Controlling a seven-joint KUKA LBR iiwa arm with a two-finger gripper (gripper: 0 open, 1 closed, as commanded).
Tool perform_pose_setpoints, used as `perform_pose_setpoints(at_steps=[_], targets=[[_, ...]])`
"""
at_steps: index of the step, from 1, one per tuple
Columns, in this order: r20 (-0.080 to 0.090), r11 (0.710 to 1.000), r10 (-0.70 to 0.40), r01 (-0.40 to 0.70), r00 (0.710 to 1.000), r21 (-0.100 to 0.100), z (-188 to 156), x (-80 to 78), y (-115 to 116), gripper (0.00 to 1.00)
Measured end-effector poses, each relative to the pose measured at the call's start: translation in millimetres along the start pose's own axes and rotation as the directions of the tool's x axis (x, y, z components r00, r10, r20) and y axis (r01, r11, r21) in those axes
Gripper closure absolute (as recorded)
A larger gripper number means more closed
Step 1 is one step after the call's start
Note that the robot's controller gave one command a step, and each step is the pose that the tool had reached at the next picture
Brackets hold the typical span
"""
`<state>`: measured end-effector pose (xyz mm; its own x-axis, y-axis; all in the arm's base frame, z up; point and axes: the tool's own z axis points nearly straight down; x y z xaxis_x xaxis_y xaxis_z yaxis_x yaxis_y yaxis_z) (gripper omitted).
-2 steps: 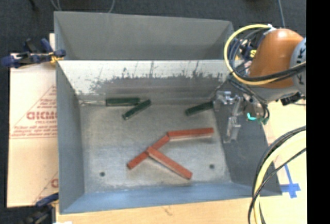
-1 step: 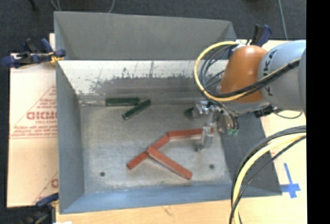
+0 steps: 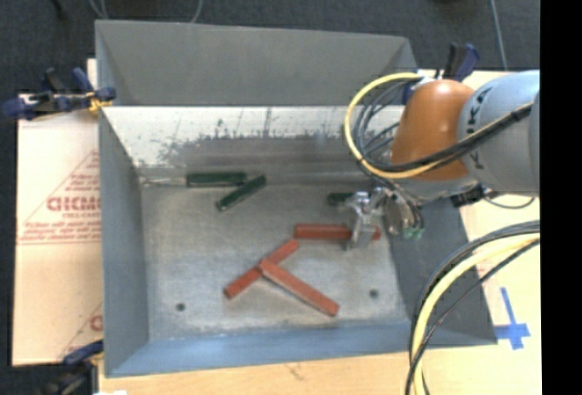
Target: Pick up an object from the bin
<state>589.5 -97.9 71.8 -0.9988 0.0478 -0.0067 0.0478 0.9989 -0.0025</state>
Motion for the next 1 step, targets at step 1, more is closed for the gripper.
perform_pose_setpoints(at_steps=[1], targets=[[0.007, 0.989, -0.149, 0.149, 0.989, 0.002, -134.9, -18.4, -14.3, 1.0]])
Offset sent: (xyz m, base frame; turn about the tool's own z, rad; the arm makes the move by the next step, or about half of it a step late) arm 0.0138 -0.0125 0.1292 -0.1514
